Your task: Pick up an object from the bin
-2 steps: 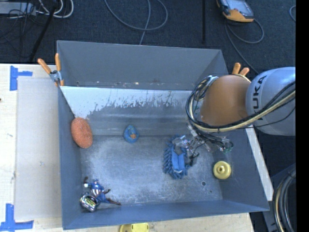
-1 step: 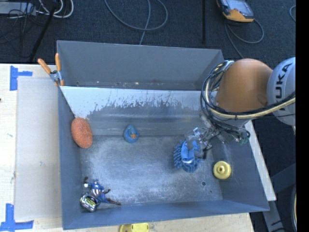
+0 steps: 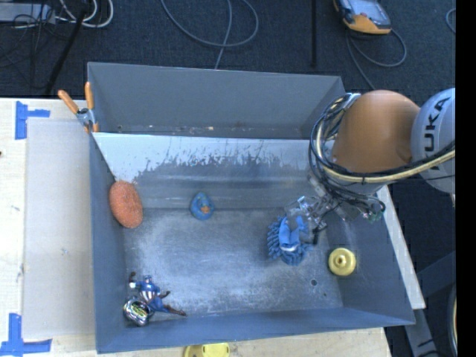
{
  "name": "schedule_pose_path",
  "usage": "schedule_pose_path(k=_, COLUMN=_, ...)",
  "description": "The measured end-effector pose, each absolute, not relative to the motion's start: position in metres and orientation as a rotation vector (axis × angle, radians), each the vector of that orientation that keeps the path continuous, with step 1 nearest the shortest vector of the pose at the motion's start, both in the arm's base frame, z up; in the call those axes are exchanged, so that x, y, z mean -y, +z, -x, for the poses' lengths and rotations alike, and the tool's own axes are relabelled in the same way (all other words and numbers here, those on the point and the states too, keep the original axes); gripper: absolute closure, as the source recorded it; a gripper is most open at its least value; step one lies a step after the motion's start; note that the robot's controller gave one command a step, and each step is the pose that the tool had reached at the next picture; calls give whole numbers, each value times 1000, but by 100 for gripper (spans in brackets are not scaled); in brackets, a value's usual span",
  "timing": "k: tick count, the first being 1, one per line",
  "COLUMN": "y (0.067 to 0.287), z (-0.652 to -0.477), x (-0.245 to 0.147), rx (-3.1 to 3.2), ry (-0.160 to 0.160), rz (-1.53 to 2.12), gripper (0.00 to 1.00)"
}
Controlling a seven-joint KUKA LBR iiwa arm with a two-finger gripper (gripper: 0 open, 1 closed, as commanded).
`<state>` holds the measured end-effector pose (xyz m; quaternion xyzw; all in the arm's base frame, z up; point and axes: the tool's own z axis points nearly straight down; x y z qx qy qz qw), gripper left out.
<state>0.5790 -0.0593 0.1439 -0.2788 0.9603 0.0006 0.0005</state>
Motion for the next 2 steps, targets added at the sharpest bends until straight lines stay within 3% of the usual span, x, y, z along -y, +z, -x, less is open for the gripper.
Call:
schedule_pose_path(k=1, y=200, z=-585, x=81, rx=-3013, ry=2, rz=885, gripper=100)
schedule_pose_path(k=2, y=200, z=-585, x=81, rx=-3013, ry=2, rz=884, gripper=100)
